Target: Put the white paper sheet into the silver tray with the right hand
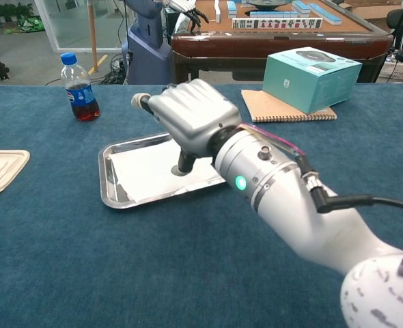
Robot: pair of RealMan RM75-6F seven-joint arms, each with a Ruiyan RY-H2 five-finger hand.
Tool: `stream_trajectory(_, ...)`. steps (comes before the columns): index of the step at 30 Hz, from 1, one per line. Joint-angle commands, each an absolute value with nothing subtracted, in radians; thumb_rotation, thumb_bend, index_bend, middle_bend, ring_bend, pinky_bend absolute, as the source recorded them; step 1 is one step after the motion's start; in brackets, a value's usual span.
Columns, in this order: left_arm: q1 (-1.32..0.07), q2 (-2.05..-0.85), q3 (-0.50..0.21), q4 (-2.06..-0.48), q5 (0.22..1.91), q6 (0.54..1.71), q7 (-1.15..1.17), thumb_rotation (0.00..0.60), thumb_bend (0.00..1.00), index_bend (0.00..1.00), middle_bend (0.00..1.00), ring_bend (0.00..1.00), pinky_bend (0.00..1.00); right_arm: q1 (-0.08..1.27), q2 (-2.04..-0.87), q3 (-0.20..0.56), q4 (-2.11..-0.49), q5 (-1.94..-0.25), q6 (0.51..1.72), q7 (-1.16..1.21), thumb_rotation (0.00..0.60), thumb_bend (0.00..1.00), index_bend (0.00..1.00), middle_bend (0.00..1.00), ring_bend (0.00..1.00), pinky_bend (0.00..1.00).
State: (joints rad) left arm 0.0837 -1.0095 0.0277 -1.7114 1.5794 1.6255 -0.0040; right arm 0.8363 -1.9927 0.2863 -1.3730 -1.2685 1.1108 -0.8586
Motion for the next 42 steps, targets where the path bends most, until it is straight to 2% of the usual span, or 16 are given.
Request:
stream_trajectory(1, 0.083, -1.010, 0.027, -1.713, 1.580, 1.626, -0.003, 0.600, 0.21, 0.23, 0.12, 0.14, 0.09, 0.829, -1.877, 0.306, -1.498, -1.235, 1.045, -0.789, 0.600, 0.31, 0.14, 0.37, 0.18, 0.22)
stream_trajectory(2, 0.083, -1.010, 0.027, -1.714, 1.581, 1.626, -0.002, 0.600, 0.21, 0.23, 0.12, 0.14, 0.09, 0.833, -1.844, 0.313, -1.527, -1.225, 1.021, -0.777, 0.600, 0.41, 0.15, 0.43, 0.25, 0.25)
stream_trajectory(3, 0.083, -1.010, 0.028, -1.715, 1.581, 1.625, 0.000, 0.600, 0.21, 0.23, 0.12, 0.14, 0.09, 0.838, -1.821, 0.319, -1.543, -1.217, 1.005, -0.769, 0.600, 0.48, 0.15, 0.49, 0.32, 0.32)
stream_trajectory(4, 0.083, -1.011, 0.028, -1.716, 1.581, 1.625, 0.002, 0.600, 0.21, 0.23, 0.12, 0.14, 0.09, 0.844, -1.799, 0.324, -1.558, -1.206, 0.986, -0.764, 0.600, 0.54, 0.16, 0.54, 0.39, 0.41)
stream_trajectory(6, 0.083, -1.011, 0.028, -1.718, 1.582, 1.626, 0.005, 0.600, 0.21, 0.23, 0.12, 0.14, 0.09, 0.861, -1.748, 0.336, -1.587, -1.163, 0.937, -0.768, 0.600, 0.67, 0.16, 0.68, 0.55, 0.67)
stream_trajectory(7, 0.084, -1.011, 0.028, -1.719, 1.582, 1.626, 0.006, 0.600, 0.21, 0.23, 0.12, 0.14, 0.09, 0.871, -1.728, 0.341, -1.600, -1.139, 0.913, -0.770, 0.600, 0.73, 0.16, 0.74, 0.62, 0.76)
stream_trajectory(9, 0.083, -1.011, 0.028, -1.721, 1.580, 1.624, 0.010, 0.600, 0.21, 0.23, 0.12, 0.14, 0.09, 0.896, -1.690, 0.347, -1.619, -1.093, 0.867, -0.780, 0.600, 0.85, 0.17, 0.84, 0.74, 0.89)
stream_trajectory(11, 0.082, -1.010, 0.027, -1.724, 1.580, 1.622, 0.014, 0.600, 0.21, 0.23, 0.12, 0.14, 0.09, 0.926, -1.656, 0.343, -1.633, -1.040, 0.824, -0.806, 0.600, 0.96, 0.17, 0.93, 0.85, 0.98)
stream_trajectory(12, 0.081, -1.009, 0.027, -1.725, 1.580, 1.621, 0.015, 0.600, 0.21, 0.23, 0.12, 0.14, 0.09, 0.940, -1.644, 0.340, -1.635, -1.013, 0.807, -0.818, 0.600, 0.99, 0.17, 0.96, 0.89, 1.00)
stream_trajectory(15, 0.079, -1.006, 0.027, -1.730, 1.584, 1.620, 0.020, 0.600, 0.21, 0.23, 0.12, 0.14, 0.09, 0.992, -1.620, 0.340, -1.640, -0.890, 0.749, -0.827, 0.600, 1.00, 0.17, 1.00, 0.97, 1.00)
stream_trajectory(19, 0.079, -1.003, 0.028, -1.735, 1.586, 1.619, 0.022, 0.600, 0.21, 0.23, 0.12, 0.14, 0.09, 1.068, -1.617, 0.331, -1.614, -0.785, 0.721, -0.835, 0.594, 1.00, 0.19, 1.00, 1.00, 1.00)
stream_trajectory(24, 0.081, -1.001, 0.029, -1.735, 1.584, 1.621, 0.021, 0.600, 0.21, 0.23, 0.12, 0.14, 0.09, 1.152, -1.641, 0.300, -1.572, -0.687, 0.699, -0.835, 0.446, 1.00, 0.25, 1.00, 1.00, 1.00)
stream_trajectory(27, 0.084, -1.001, 0.030, -1.734, 1.584, 1.624, 0.021, 0.600, 0.21, 0.23, 0.12, 0.14, 0.09, 1.209, -1.654, 0.276, -1.544, -0.627, 0.693, -0.850, 0.400, 1.00, 0.27, 1.00, 1.00, 1.00)
stream_trajectory(31, 0.088, -1.001, 0.031, -1.732, 1.583, 1.629, 0.019, 0.600, 0.21, 0.23, 0.12, 0.14, 0.09, 1.262, -1.672, 0.245, -1.518, -0.576, 0.701, -0.857, 0.393, 1.00, 0.32, 1.00, 1.00, 1.00)
stream_trajectory(42, 0.094, -1.003, 0.033, -1.729, 1.578, 1.631, 0.019, 0.600, 0.21, 0.23, 0.12, 0.14, 0.09, 1.352, -1.736, 0.167, -1.398, -0.499, 0.711, -0.849, 0.394, 1.00, 0.32, 1.00, 1.00, 1.00)
